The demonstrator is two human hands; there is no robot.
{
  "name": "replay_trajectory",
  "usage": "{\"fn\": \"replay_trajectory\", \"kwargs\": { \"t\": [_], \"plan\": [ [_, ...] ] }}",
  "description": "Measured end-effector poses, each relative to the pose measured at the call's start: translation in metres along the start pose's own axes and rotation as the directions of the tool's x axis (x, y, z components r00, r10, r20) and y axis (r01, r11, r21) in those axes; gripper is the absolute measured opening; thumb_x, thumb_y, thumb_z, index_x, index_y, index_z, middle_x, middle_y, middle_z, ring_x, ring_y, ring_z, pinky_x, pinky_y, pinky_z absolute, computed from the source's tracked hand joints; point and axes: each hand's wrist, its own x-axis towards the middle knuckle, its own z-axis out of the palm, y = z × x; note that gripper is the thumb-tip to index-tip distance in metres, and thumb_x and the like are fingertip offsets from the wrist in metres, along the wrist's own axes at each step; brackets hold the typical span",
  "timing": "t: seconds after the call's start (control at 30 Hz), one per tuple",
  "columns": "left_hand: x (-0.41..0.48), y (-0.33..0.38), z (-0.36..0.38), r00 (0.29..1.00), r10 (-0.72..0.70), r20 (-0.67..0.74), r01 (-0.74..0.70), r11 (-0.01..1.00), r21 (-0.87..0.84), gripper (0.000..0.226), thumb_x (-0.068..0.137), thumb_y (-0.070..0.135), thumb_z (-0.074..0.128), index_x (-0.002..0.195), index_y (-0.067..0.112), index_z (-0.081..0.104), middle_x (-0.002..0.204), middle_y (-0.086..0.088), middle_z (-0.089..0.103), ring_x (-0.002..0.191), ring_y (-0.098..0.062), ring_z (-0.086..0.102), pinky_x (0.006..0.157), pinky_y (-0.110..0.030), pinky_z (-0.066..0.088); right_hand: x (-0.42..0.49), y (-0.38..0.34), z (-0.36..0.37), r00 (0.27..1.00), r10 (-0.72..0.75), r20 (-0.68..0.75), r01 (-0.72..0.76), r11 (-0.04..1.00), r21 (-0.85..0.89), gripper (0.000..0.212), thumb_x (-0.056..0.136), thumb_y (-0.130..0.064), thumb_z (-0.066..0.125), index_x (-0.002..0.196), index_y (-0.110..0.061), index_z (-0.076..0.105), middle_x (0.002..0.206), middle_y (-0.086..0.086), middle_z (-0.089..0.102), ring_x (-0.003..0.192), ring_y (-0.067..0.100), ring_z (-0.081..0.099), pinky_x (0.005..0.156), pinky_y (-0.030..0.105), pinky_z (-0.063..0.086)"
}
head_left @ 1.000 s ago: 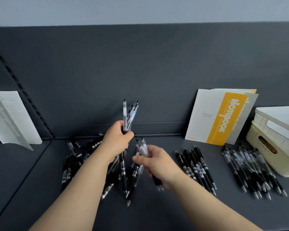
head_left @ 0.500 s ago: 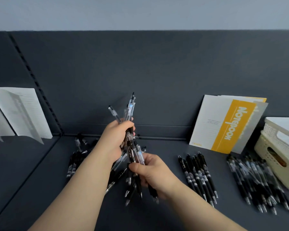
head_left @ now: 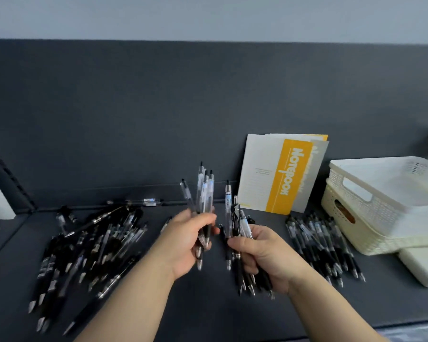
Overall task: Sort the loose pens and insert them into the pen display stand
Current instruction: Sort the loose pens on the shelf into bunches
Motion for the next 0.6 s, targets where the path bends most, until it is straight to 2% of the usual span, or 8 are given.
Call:
{"fn": "replay_trajectory", "kwargs": {
  "t": [0.07,0.17,0.23,0.37,0.47,0.6],
  "plan": [
    [-0.006,-0.014,0.017,0.998,-0.031,0.062,0.033,0.999,-0.034,0.01,0.089,-0.005,0.053,0.091,0.001,0.06,0.062,-0.008,0.066,0.048,-0.015,0.063,0.037,-0.018,0.041,-0.005,0.002,-0.008,1.0,-0.01,-0.027,0.009,0.999,-0.049,0.008,0.086,0.0,0.057,0.082,-0.005,0.053,0.048,0.001,0.033,0.037,0.008,0.027,0.037,0.019,0.023],
    [-0.005,-0.029,0.03,0.993,-0.03,0.117,0.035,0.999,-0.041,0.014,0.087,-0.006,0.054,0.097,0.001,0.062,0.078,-0.015,0.071,0.064,-0.023,0.07,0.049,-0.027,0.052,-0.011,0.005,-0.02,0.998,-0.001,-0.057,-0.005,0.994,-0.112,0.016,0.085,-0.001,0.058,0.073,-0.01,0.053,0.049,-0.001,0.035,0.039,0.009,0.027,0.039,0.02,0.022],
    [-0.001,-0.037,0.034,0.994,-0.039,0.105,0.041,0.999,-0.017,0.018,0.085,-0.004,0.058,0.1,0.005,0.063,0.083,-0.013,0.073,0.071,-0.023,0.07,0.055,-0.032,0.054,-0.012,0.006,-0.027,0.998,0.011,-0.059,-0.02,0.988,-0.151,0.024,0.083,-0.003,0.06,0.064,-0.017,0.057,0.052,-0.001,0.035,0.043,0.01,0.026,0.041,0.022,0.021],
    [0.006,-0.044,0.035,0.996,-0.093,0.001,0.093,0.995,-0.018,0.016,0.084,-0.001,0.061,0.099,0.004,0.065,0.081,-0.011,0.073,0.072,-0.025,0.069,0.059,-0.034,0.054,-0.009,0.006,-0.041,0.994,0.038,-0.104,-0.06,0.974,-0.219,0.025,0.082,-0.012,0.069,0.062,-0.018,0.055,0.05,-0.001,0.038,0.043,0.011,0.029,0.042,0.022,0.025],
    [0.016,-0.048,0.023,0.984,-0.038,-0.175,0.052,0.996,0.076,0.008,0.084,0.002,0.063,0.092,0.005,0.066,0.085,-0.007,0.071,0.083,-0.023,0.064,0.071,-0.034,0.05,0.0,0.005,-0.06,0.956,-0.019,-0.294,-0.117,0.89,-0.44,0.027,0.076,-0.029,0.074,0.067,-0.019,0.051,0.055,0.0,0.045,0.044,0.012,0.037,0.047,0.025,0.032],
    [0.019,-0.054,0.009,0.959,0.009,-0.282,0.047,0.981,0.191,0.007,0.087,0.004,0.062,0.093,0.007,0.065,0.091,-0.003,0.069,0.077,-0.013,0.054,0.06,-0.027,0.036,0.017,0.004,-0.064,0.932,-0.074,-0.355,-0.19,0.735,-0.651,0.035,0.08,-0.032,0.071,0.068,-0.014,0.043,0.06,0.0,0.044,0.052,0.013,0.039,0.049,0.024,0.031]
  ]
}}
